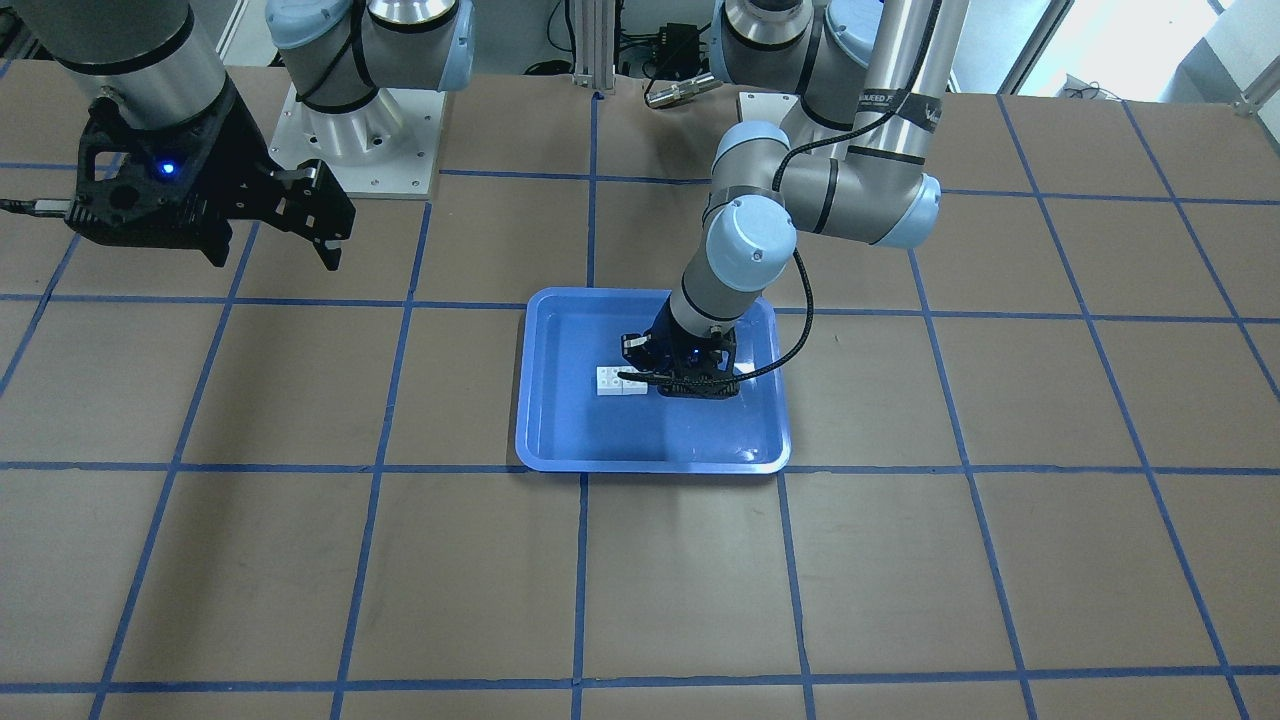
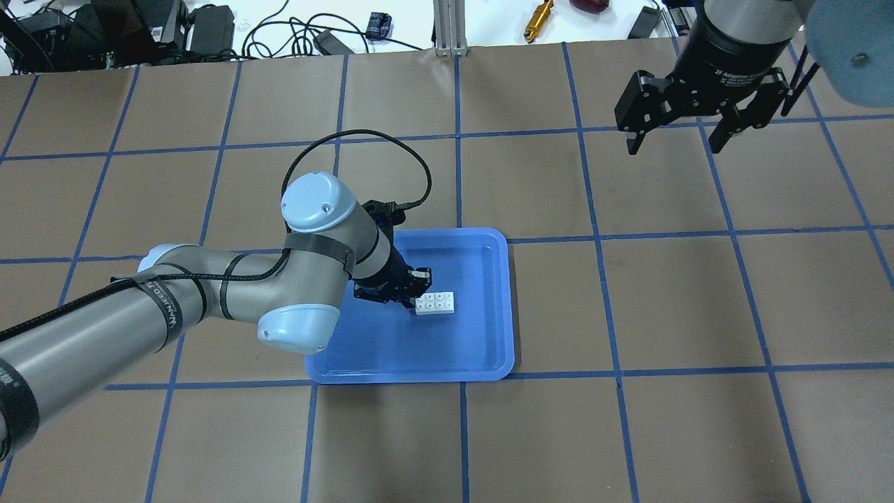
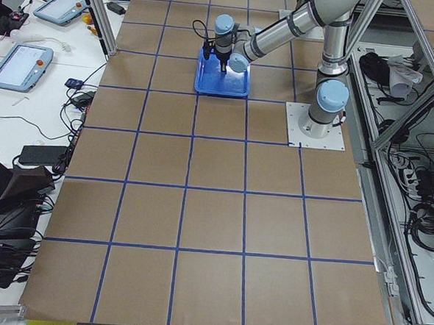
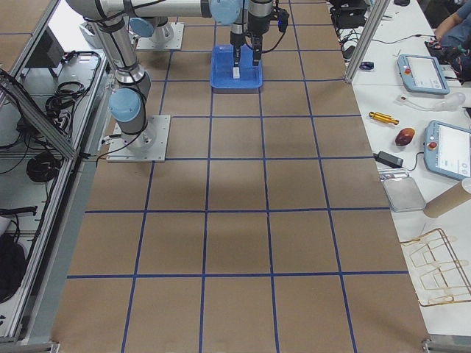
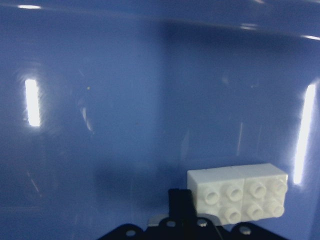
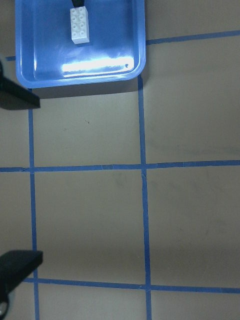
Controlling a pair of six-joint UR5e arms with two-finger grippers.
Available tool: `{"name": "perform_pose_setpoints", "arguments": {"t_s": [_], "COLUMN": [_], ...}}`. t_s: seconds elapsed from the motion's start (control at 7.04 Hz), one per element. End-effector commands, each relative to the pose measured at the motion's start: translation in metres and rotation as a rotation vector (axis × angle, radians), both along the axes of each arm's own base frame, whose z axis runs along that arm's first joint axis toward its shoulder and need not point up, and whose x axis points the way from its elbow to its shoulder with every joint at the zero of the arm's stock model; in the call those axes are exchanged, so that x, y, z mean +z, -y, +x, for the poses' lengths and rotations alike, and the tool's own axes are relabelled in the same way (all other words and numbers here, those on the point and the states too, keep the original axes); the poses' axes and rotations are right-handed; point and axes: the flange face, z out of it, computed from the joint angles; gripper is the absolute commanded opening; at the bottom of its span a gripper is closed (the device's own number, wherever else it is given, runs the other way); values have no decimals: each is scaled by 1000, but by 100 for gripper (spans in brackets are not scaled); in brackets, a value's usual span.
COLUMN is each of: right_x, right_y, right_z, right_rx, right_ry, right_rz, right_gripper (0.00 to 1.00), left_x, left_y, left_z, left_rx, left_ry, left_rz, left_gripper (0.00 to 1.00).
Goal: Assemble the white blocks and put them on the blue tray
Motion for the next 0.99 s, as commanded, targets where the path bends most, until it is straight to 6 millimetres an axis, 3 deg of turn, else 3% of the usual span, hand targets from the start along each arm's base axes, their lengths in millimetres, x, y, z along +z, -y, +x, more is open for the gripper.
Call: {"name": "perform_pose_setpoints", "arguments": {"t_s": [0.0,0.14,0.43,0.85], "right_x": [0,1,9,8], "right_y": [0,1,-4,-7], "right_z": [0,1,0,0], "right_rx": [0,0,0,0], "right_ry": [0,10,3,-4], "right_rz": [-3,-8,-25,-20], "right_gripper": [100,100,100,100], "left_x": [30,36,69,146], "left_y": [20,19,19,24], "left_z": [3,6,26,46], "left_rx": [-9,-38,-104,-132], "left_ry": [16,20,110,118], "left_rz": [-66,-79,-108,-99], "left_gripper": [23,25,28,30]}}
